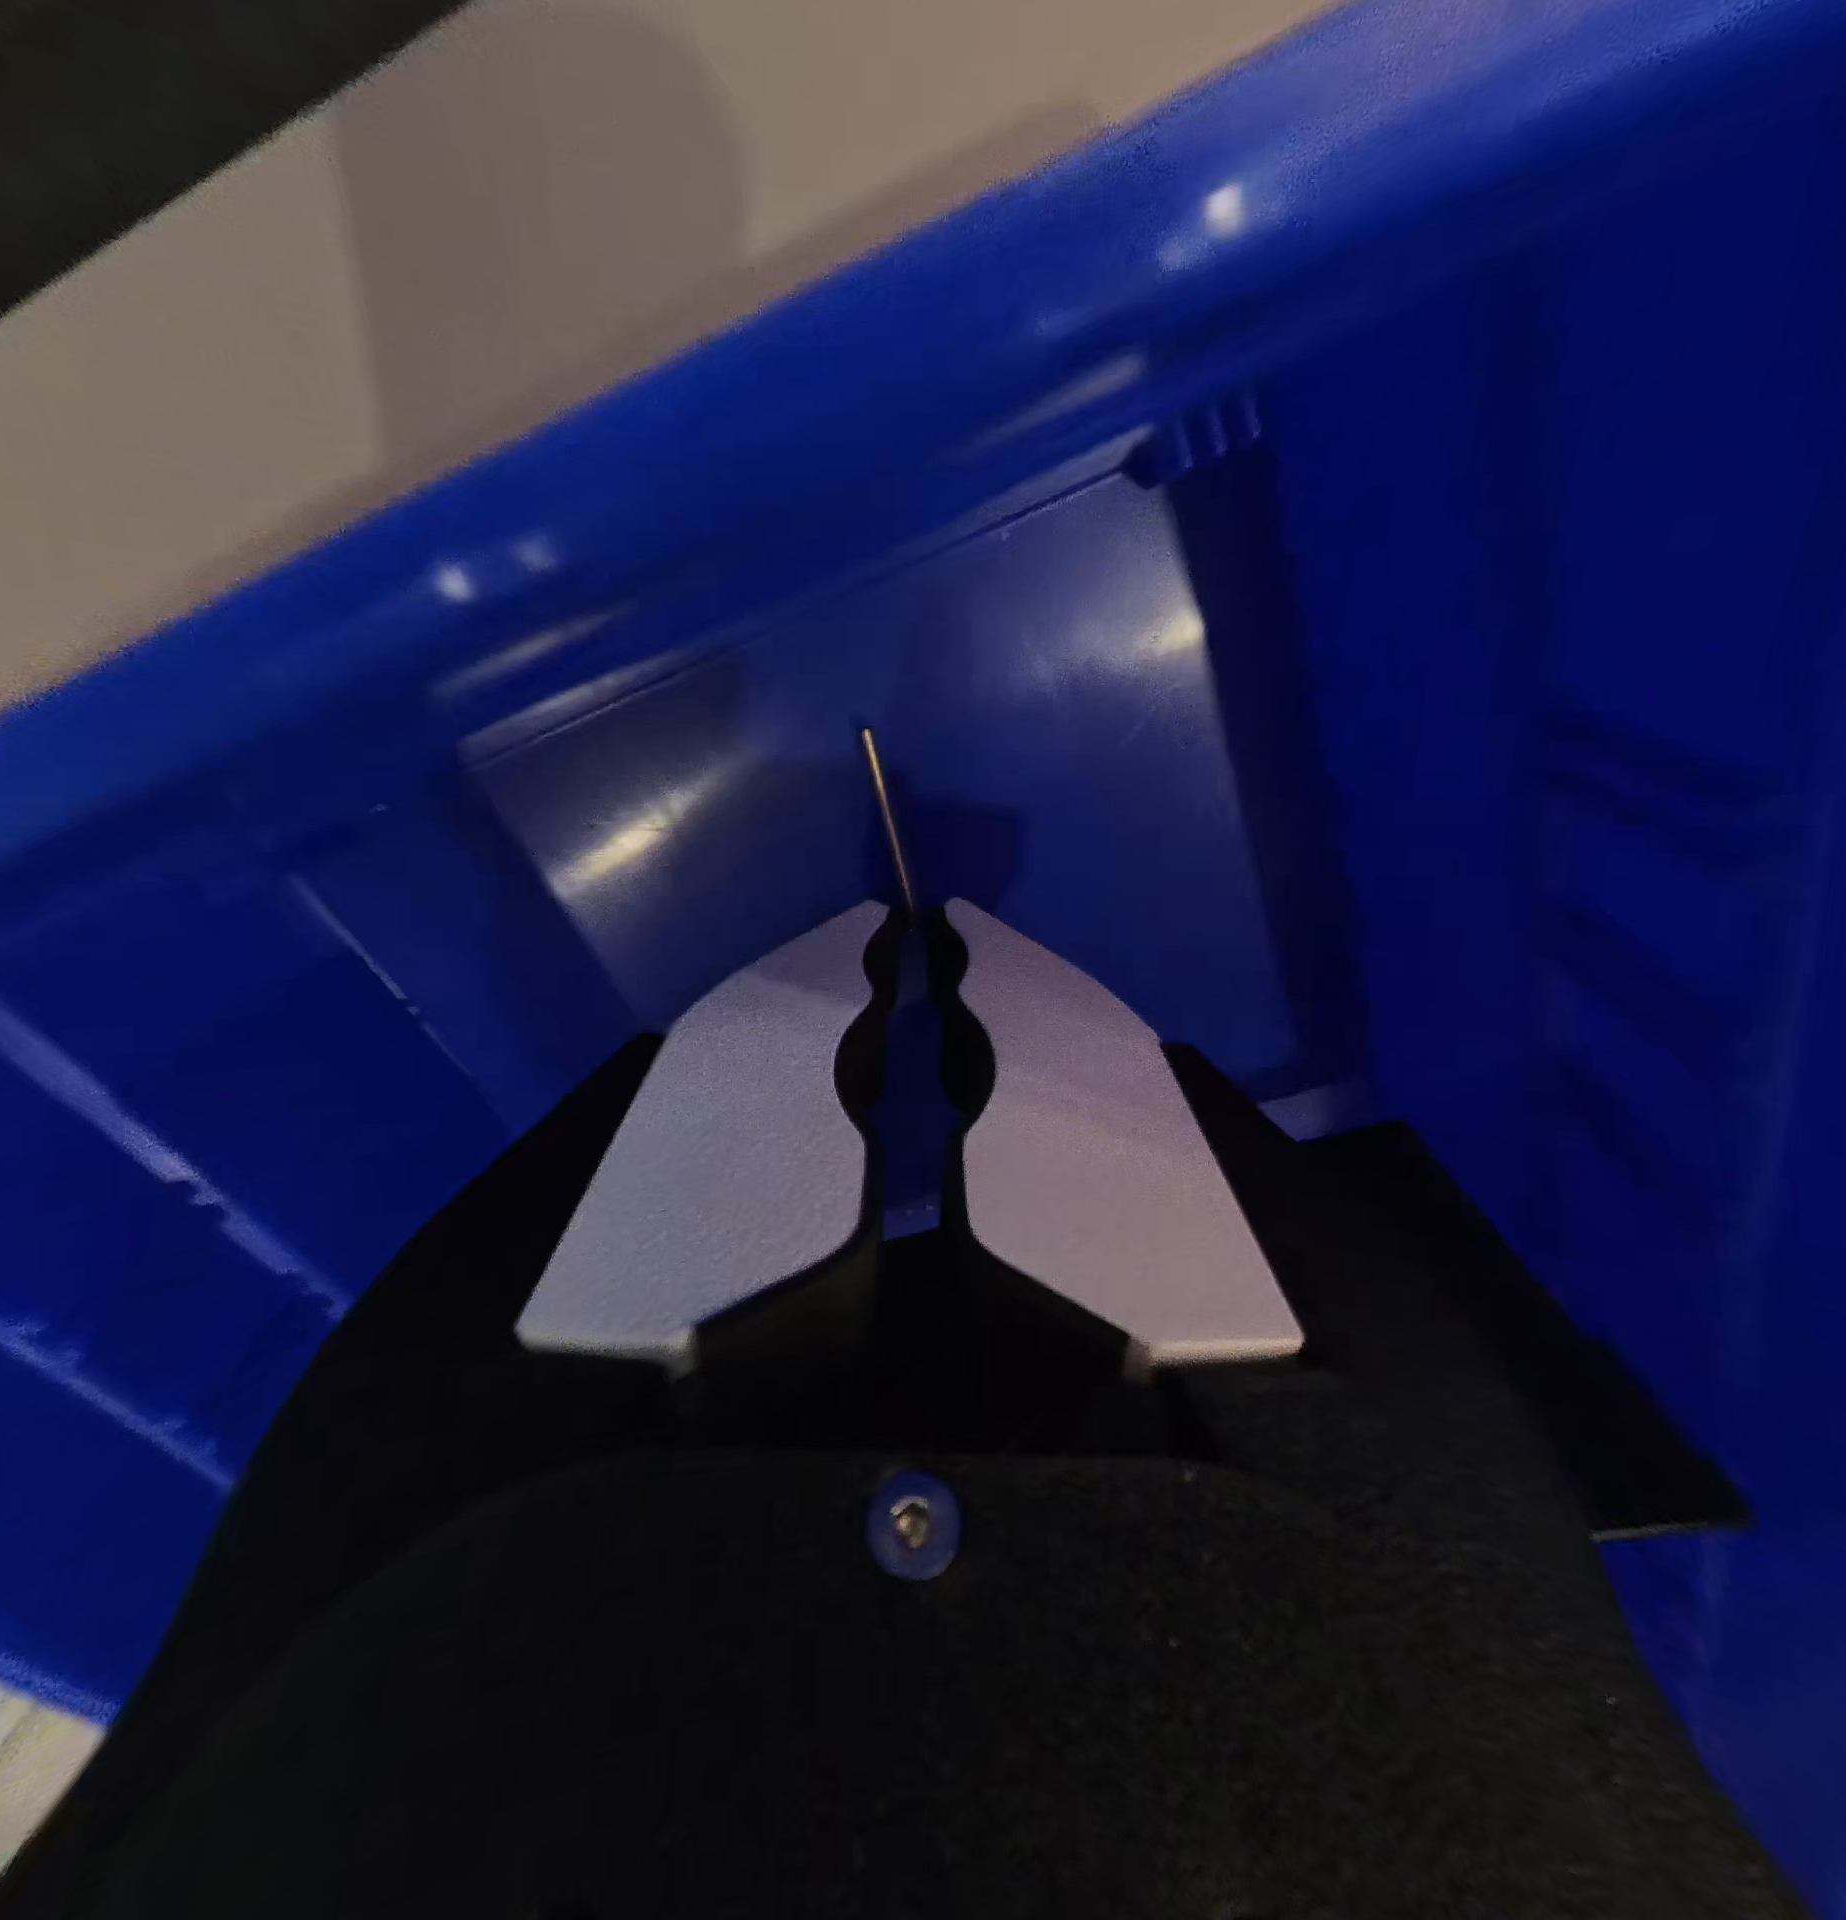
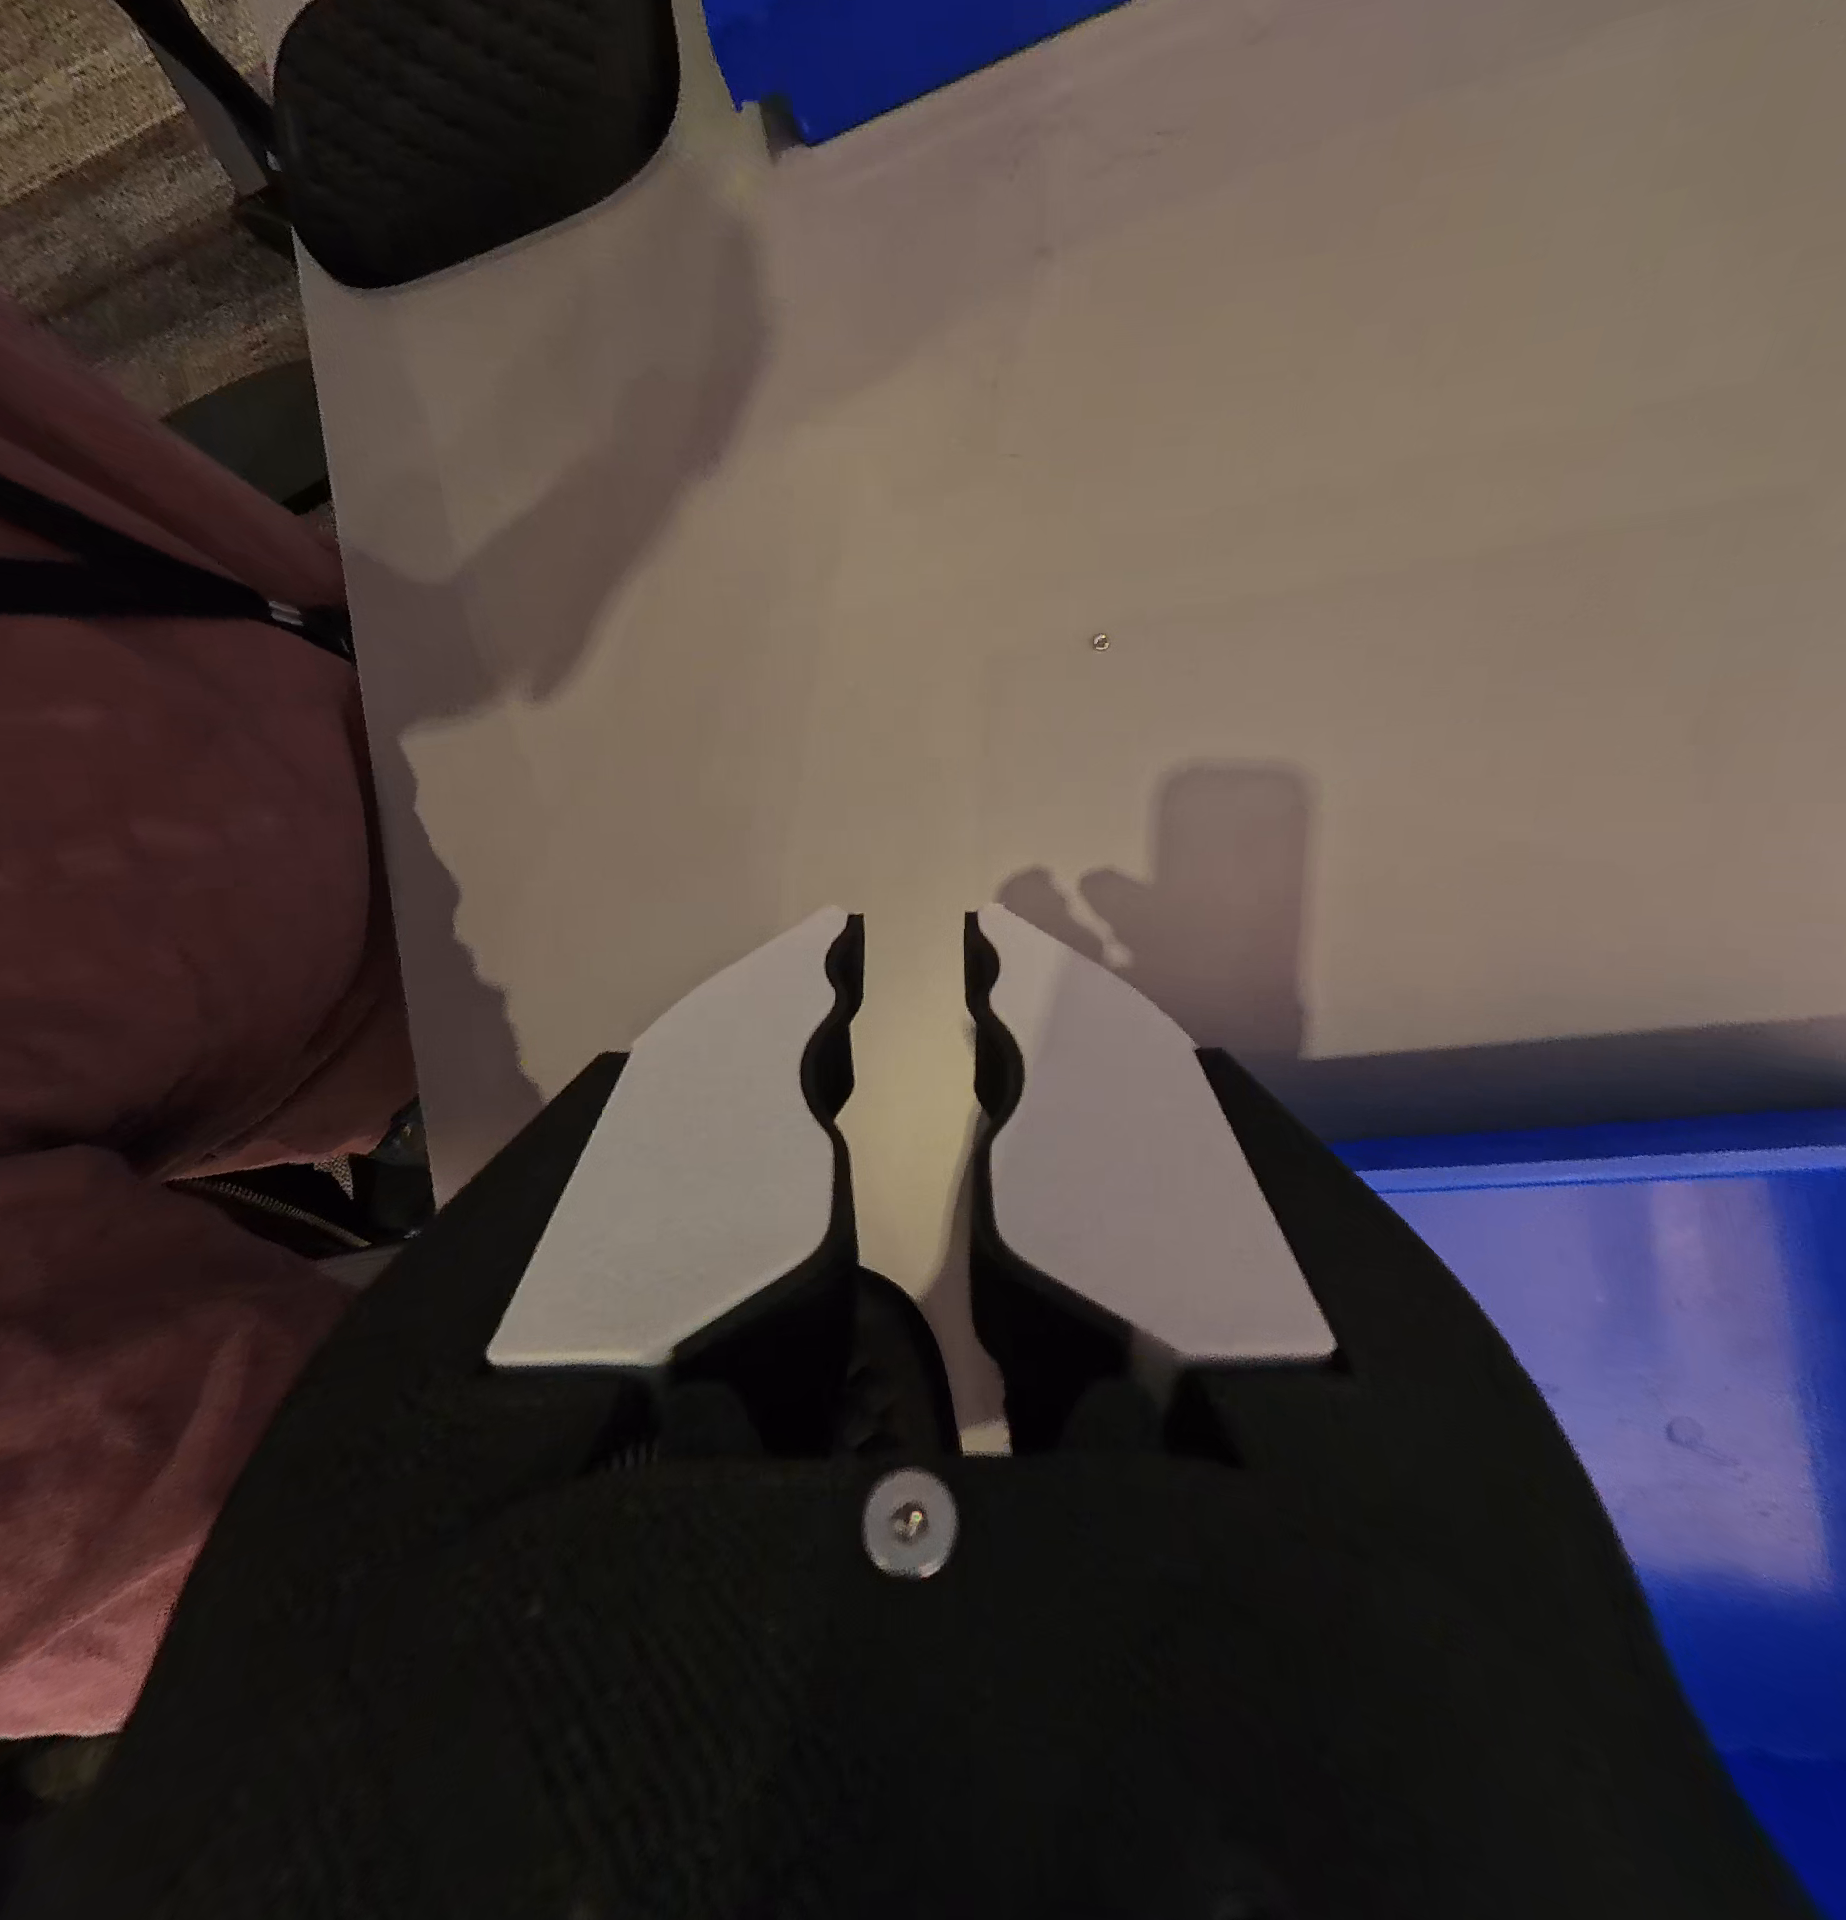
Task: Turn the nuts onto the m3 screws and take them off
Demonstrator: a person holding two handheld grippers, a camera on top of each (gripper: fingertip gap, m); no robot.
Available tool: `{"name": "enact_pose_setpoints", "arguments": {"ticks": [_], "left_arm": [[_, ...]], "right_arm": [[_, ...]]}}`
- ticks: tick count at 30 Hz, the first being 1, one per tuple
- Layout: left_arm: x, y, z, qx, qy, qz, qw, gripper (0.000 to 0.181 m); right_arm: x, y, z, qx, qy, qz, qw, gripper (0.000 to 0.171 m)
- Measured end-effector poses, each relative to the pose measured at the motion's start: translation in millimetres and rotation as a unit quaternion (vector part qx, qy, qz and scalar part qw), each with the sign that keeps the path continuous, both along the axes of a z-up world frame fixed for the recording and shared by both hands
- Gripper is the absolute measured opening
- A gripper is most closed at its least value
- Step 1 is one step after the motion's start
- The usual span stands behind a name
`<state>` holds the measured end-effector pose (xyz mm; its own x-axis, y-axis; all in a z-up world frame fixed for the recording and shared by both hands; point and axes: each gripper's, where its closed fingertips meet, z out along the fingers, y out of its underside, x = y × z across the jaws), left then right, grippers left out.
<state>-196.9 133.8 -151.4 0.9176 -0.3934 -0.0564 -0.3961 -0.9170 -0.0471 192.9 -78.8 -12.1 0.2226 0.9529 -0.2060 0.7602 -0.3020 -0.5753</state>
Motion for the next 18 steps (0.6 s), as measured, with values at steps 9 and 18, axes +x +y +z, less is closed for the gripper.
{"name": "enact_pose_setpoints", "arguments": {"ticks": [9, 18], "left_arm": [[1, 8, 54, 0.111, -0.064, -0.009, 0.992, 0.005], [103, -38, 151, 0.239, -0.269, -0.09, 0.929, 0.005]], "right_arm": [[-2, 10, 9, 0.01, 0.039, -0.013, 0.999, 0.019], [-46, 39, 34, 0.031, 0.158, -0.029, 0.987, 0.019]]}}
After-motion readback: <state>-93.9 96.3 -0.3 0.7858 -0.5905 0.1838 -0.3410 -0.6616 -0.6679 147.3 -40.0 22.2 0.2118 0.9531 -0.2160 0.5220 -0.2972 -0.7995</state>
